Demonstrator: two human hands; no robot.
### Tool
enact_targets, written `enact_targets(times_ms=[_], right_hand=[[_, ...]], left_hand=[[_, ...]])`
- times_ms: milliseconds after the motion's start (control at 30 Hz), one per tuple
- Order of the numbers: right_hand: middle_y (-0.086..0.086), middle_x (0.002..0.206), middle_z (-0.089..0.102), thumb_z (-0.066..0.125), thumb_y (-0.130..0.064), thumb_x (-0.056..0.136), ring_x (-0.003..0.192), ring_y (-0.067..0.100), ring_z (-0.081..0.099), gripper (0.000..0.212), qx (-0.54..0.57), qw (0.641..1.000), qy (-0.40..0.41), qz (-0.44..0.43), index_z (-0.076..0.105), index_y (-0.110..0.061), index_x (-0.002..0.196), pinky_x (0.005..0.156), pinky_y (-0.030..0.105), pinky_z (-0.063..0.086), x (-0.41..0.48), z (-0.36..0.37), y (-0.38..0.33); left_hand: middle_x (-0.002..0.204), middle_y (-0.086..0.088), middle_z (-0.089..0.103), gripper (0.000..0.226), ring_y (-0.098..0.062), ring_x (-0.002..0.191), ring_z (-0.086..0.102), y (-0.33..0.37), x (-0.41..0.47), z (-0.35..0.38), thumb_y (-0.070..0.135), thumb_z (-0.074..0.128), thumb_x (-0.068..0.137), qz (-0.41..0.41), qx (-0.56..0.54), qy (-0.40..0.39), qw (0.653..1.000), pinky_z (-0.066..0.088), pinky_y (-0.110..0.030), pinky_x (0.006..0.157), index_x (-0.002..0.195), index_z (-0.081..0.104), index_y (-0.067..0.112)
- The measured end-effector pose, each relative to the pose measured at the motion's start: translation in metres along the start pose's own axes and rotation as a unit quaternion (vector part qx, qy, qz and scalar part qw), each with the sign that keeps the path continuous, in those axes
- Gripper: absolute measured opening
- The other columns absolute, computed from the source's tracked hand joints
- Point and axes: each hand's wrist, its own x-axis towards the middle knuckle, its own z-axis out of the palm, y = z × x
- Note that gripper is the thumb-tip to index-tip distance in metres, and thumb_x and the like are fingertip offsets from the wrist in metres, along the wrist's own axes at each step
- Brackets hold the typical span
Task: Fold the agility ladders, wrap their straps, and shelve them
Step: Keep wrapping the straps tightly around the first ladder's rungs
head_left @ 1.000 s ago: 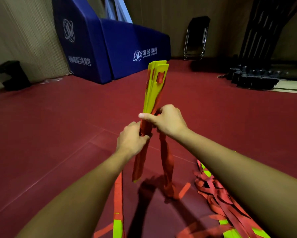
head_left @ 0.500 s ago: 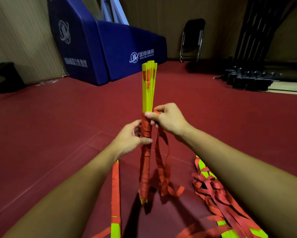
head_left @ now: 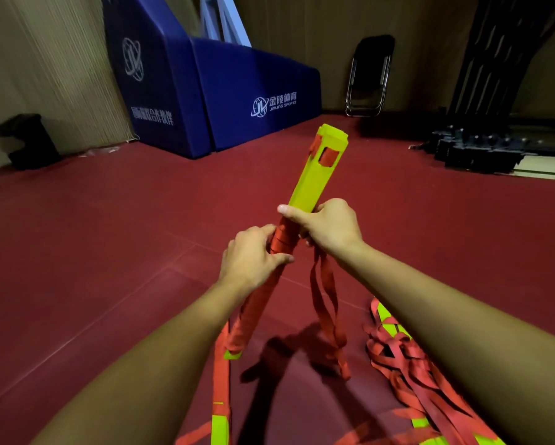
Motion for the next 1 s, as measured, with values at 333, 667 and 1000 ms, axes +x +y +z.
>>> enact_targets(times_ms=[333, 667, 1000], right_hand=[[0.012, 0.072, 0.073, 0.077, -0.033, 0.084, 0.054, 0.014, 0.061, 0.034, 0.145, 0.978, -0.146, -0.044, 0.074, 0.000, 0.078, 0.063, 0.032, 0.049, -0.003, 0.000, -0.008], [0.013, 0.076, 0.075, 0.080, -0.030, 0.080, 0.063, 0.020, 0.071, 0.034, 0.099, 0.978, -0.173, -0.064, 0.064, -0.001, 0.081, 0.065, 0.029, 0.052, 0.003, -0.013, -0.007], [0.001, 0.061, 0.066, 0.063, -0.014, 0.095, 0.044, 0.007, 0.051, 0.019, 0.101, 0.963, -0.241, -0.060, 0.066, -0.001, 0.081, 0.047, 0.013, 0.037, 0.000, -0.024, -0.012]], left_hand=[[0.081, 0.017, 0.061, 0.042, 0.003, 0.070, 0.056, 0.001, 0.002, -0.008, -0.014, 0.062, 0.080, -0.047, -0.314, -0.179, 0.931, 0.046, -0.019, 0.073, 0.088, 0.057, 0.027], [0.092, 0.012, 0.068, 0.039, 0.001, 0.083, 0.059, -0.005, 0.003, -0.001, -0.011, 0.072, 0.081, -0.015, -0.387, -0.153, 0.909, 0.049, -0.016, 0.080, 0.102, 0.064, 0.021], [0.082, 0.007, 0.075, 0.061, -0.019, 0.081, 0.071, -0.016, 0.007, -0.003, 0.057, 0.086, 0.049, -0.066, -0.236, -0.080, 0.966, 0.059, -0.046, 0.081, 0.102, 0.074, 0.028]])
